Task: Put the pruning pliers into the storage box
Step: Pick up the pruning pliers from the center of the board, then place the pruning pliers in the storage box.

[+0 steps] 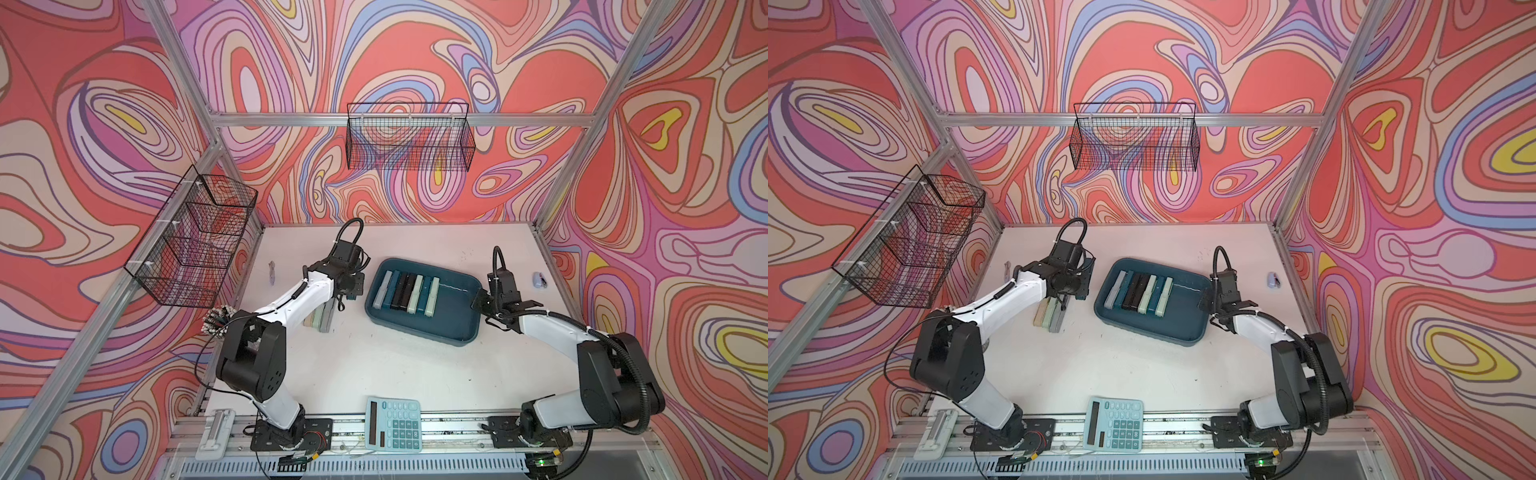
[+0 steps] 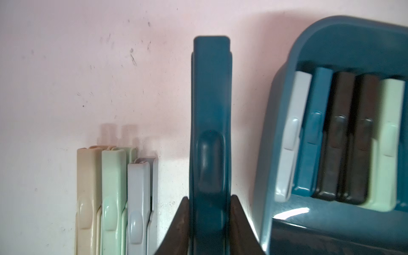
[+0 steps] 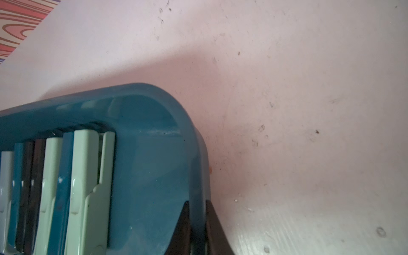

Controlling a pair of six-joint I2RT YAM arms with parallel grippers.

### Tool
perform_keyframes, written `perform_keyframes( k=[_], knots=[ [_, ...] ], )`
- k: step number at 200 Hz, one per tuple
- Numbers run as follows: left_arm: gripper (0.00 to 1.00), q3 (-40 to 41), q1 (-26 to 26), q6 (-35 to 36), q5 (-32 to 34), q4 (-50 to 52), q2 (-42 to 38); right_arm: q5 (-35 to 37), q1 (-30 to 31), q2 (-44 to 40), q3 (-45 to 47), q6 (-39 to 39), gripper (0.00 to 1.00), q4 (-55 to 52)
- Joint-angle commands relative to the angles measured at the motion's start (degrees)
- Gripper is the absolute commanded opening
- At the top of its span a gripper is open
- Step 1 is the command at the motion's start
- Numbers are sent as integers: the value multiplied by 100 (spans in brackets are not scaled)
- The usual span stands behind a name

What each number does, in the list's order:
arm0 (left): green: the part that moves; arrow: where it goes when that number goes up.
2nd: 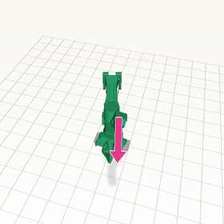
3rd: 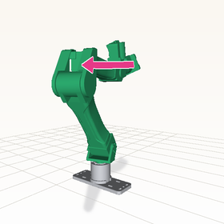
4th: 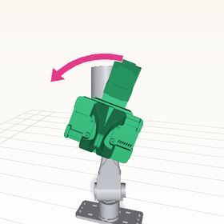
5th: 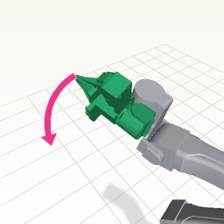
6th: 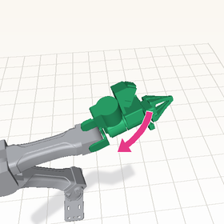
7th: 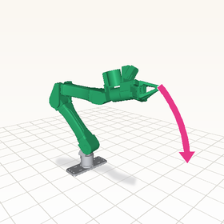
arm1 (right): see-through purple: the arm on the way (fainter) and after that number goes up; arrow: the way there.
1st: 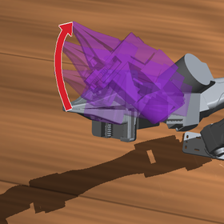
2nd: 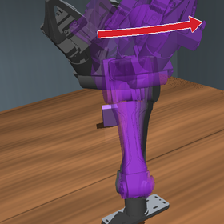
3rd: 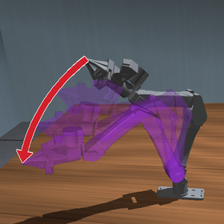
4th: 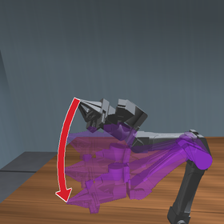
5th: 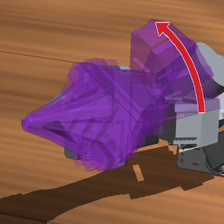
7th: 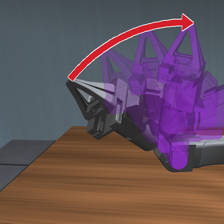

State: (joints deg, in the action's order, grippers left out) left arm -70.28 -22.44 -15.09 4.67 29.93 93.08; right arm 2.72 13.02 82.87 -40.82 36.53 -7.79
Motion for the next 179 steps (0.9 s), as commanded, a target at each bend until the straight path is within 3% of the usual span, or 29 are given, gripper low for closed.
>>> perform_keyframes(
  k=[1,42,97,179],
  knots=[
    [1,-334,-192,175,32,390,-319,259,302,-150,137,694,11,36],
    [1,-943,-771,373,50,697,-289,328,793,-112,118,1269,11,319],
    [1,-1763,-1696,299,-18,886,479,201,947,-61,40,1524,11,451],
    [4,-2440,-2552,-582,68,843,1527,246,952,-377,352,1825,12,680]
  ],
)
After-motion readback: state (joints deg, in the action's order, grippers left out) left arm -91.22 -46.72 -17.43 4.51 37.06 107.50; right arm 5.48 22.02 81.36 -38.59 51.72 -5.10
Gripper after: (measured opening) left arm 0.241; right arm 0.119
